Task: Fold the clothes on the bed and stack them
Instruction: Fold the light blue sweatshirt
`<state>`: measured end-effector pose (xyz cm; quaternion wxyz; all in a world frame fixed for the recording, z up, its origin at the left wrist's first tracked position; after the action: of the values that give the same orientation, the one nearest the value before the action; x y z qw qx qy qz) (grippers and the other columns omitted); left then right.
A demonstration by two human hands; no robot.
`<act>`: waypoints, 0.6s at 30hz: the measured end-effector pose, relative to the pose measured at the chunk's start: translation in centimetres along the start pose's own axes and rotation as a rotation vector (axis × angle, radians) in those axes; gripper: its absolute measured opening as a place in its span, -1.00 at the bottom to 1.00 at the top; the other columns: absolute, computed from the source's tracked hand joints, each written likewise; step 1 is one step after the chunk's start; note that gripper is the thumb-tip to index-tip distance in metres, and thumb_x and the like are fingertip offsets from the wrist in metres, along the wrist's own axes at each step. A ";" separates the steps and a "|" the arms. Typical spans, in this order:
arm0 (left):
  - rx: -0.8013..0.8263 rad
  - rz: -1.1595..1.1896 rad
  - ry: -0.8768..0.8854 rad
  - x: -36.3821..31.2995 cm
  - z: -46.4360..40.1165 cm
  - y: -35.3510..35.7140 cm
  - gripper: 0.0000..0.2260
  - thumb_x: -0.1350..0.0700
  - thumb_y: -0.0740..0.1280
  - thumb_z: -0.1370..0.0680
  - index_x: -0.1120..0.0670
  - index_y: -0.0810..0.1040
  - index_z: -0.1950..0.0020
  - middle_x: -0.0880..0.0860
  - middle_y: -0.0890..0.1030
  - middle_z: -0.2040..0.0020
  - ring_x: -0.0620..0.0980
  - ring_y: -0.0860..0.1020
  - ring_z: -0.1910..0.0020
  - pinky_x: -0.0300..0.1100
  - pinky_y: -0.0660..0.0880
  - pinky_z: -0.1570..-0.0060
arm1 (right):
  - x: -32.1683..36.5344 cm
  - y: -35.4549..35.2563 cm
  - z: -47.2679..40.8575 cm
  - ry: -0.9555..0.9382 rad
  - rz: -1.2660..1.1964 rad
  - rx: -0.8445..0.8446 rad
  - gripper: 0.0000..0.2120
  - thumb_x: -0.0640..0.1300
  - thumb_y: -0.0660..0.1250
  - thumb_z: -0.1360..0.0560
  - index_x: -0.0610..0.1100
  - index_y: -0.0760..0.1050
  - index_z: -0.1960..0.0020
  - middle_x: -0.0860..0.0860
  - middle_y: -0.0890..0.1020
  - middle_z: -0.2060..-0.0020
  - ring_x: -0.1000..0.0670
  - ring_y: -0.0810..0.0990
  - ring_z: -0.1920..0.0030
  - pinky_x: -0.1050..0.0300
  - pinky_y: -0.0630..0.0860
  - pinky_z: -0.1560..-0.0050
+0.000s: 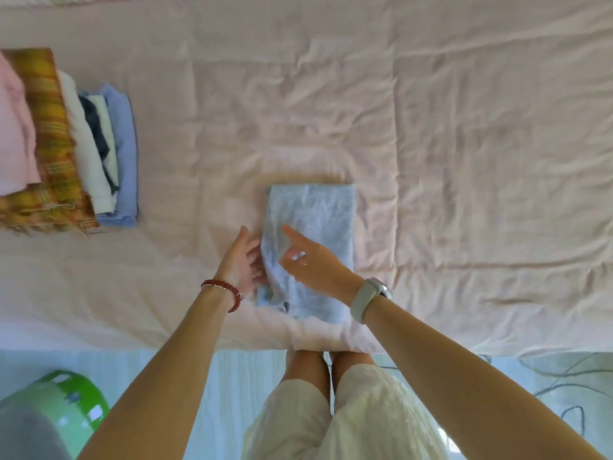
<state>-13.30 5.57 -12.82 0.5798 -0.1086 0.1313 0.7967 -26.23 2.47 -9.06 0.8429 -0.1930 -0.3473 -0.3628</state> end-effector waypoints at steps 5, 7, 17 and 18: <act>-0.271 -0.551 0.354 -0.7 -0.3 0.7 -0.67 -0.12 0.35 -0.43 0.13 0.52 0.02 0.01 0.49 0.17 0.00 0.44 0.12 -0.18 0.37 0.15 | -0.7 -4.5 0.7 -0.162 0.267 -0.467 -0.62 -0.26 0.10 -0.54 -0.18 0.42 -0.33 -0.14 0.55 -0.08 -0.16 0.51 -0.11 0.05 0.44 -0.08; -0.500 -0.734 0.399 -0.6 0.5 0.9 -0.71 -0.02 0.35 -0.48 0.12 0.48 -0.10 0.05 0.50 -0.01 0.06 0.43 -0.04 -0.13 0.42 0.02 | 0.2 -5.9 0.3 -0.325 0.611 -0.659 -0.61 -0.20 0.08 -0.47 -0.19 0.51 -0.21 -0.13 0.59 -0.06 -0.20 0.51 -0.11 -0.08 0.50 -0.02; -0.077 -0.598 0.110 2.0 -0.5 -0.9 -0.84 0.11 0.37 -0.50 0.10 0.51 -0.04 0.09 0.60 -0.01 0.10 0.57 -0.04 -0.05 0.50 -0.07 | 1.9 -8.1 -7.0 0.084 0.872 -0.091 -0.67 0.09 0.14 -0.58 -0.14 0.41 -0.14 -0.11 0.53 -0.13 -0.18 0.47 -0.17 -0.01 0.35 -0.10; -0.018 -0.570 0.096 1.7 0.0 -1.0 -0.88 0.11 0.38 -0.49 0.09 0.53 0.01 0.12 0.62 -0.02 0.13 0.59 -0.05 0.02 0.50 -0.13 | 1.8 -8.4 -6.4 0.086 0.784 -0.070 -0.74 0.06 0.17 -0.57 -0.15 0.42 0.05 -0.11 0.53 0.01 -0.17 0.50 -0.08 0.05 0.38 0.02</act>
<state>-12.85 7.39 -13.44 0.7725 -0.1837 0.1158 0.5967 -28.78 -7.66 -11.56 0.9242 -0.3243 -0.1989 -0.0331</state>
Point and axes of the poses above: each hand's wrist, its own z-axis away from the middle knuckle, its own y-axis out of the palm, x = y × z, the point moved 6 cm from there along -z, towards the middle knuckle
